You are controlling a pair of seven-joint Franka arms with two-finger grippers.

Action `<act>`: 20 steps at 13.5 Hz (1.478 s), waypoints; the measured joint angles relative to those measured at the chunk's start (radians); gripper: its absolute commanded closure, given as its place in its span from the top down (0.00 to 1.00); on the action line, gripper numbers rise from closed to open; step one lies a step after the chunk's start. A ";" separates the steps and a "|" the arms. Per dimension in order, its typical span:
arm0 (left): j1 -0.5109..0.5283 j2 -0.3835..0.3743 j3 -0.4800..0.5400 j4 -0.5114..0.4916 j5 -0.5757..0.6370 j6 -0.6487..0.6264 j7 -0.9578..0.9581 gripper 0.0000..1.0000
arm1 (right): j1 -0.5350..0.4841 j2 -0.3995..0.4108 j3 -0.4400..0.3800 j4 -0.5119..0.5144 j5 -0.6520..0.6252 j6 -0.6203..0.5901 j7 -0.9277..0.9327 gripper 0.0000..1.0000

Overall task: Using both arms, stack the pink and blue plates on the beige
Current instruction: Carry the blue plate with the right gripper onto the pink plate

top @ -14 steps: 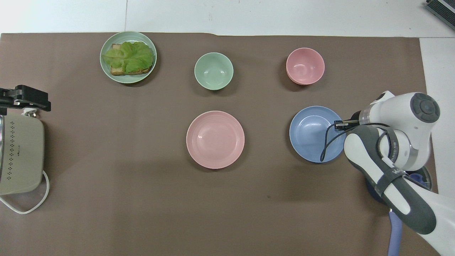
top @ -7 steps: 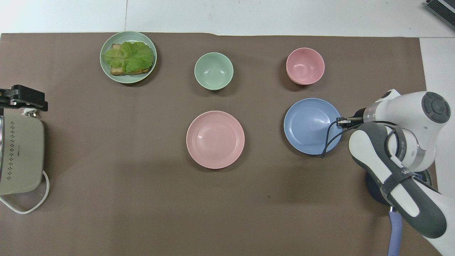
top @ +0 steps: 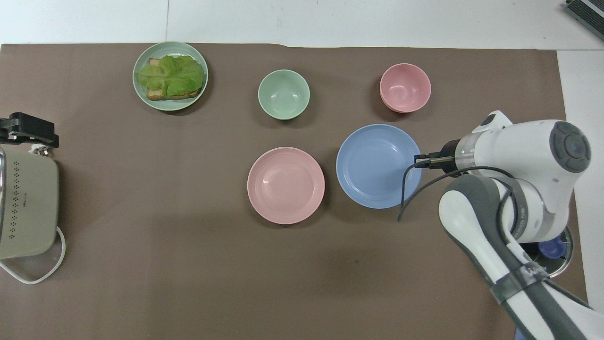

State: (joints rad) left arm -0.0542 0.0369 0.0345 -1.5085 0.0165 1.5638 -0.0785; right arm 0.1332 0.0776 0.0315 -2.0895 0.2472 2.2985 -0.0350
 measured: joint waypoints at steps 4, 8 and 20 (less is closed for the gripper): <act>0.004 0.000 0.002 0.000 0.000 0.000 0.000 1.00 | 0.188 0.005 0.003 0.004 0.001 0.015 0.246 0.00; 0.004 0.000 0.002 0.000 0.000 0.000 0.000 1.00 | 0.301 0.066 0.003 0.020 0.001 0.095 0.398 0.00; 0.004 0.000 0.002 0.000 0.000 0.000 0.000 1.00 | 0.343 0.190 0.002 0.085 0.001 0.128 0.504 0.00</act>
State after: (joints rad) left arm -0.0506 0.0369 0.0362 -1.5085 0.0165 1.5638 -0.0784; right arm 0.4758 0.2675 0.0339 -2.0040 0.2483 2.4265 0.4688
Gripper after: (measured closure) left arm 0.000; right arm 0.952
